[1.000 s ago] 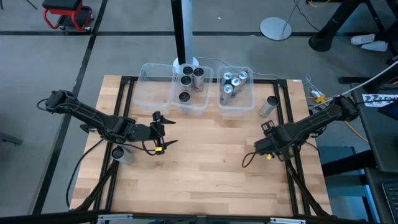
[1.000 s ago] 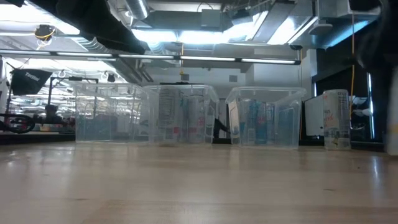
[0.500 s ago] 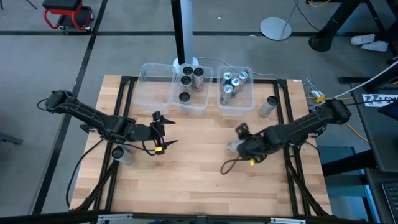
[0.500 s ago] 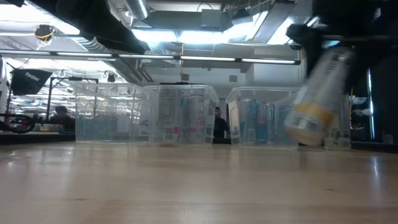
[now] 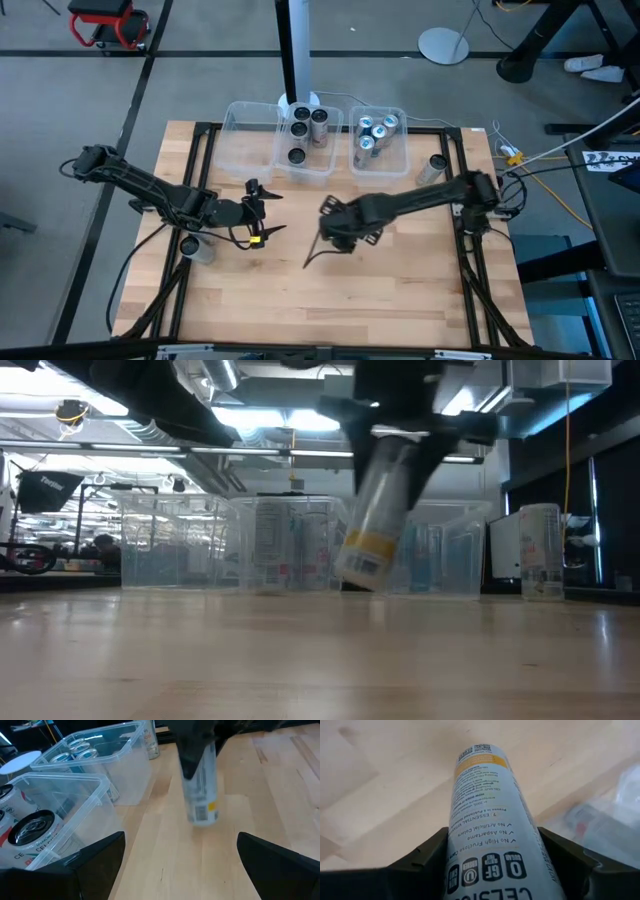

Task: Sort soda cans
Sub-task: Move the white-yellow soda can to the center of the table

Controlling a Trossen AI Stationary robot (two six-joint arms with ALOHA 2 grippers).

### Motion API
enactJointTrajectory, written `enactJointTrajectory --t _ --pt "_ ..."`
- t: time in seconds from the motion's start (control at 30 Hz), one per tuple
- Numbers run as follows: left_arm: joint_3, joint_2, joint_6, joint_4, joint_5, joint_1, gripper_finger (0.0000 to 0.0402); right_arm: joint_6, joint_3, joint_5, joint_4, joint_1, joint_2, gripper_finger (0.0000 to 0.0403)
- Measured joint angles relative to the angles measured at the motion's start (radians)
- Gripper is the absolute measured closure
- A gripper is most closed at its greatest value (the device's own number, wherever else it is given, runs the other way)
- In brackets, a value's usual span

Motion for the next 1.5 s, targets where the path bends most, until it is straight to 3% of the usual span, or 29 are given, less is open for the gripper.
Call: enactJointTrajectory --t 0.17,0.33,0.87,1.13,1.5 --pt "0.000 0.000 0.000 0.000 0.000 0.000 0.0029 -0.079 0.132 0.001 -0.074 -0.018 0.108 0.0144" --pt "0.000 0.000 0.000 0.000 0.000 0.000 0.0029 -0.129 0.172 -0.007 -0.075 -0.019 0.156 0.0138" --pt "0.000 0.000 0.000 0.000 0.000 0.001 0.0029 -0.157 0.173 -0.019 0.073 -0.018 0.163 0.0079" --pt "0.000 0.000 0.000 0.000 0.000 0.001 0.0029 -0.180 0.175 -0.019 0.062 -0.018 0.157 0.0077" --pt "0.000 0.000 -0.001 -0.001 0.000 0.001 0.0029 -0.175 0.296 -0.011 -0.035 -0.017 0.155 0.0078"
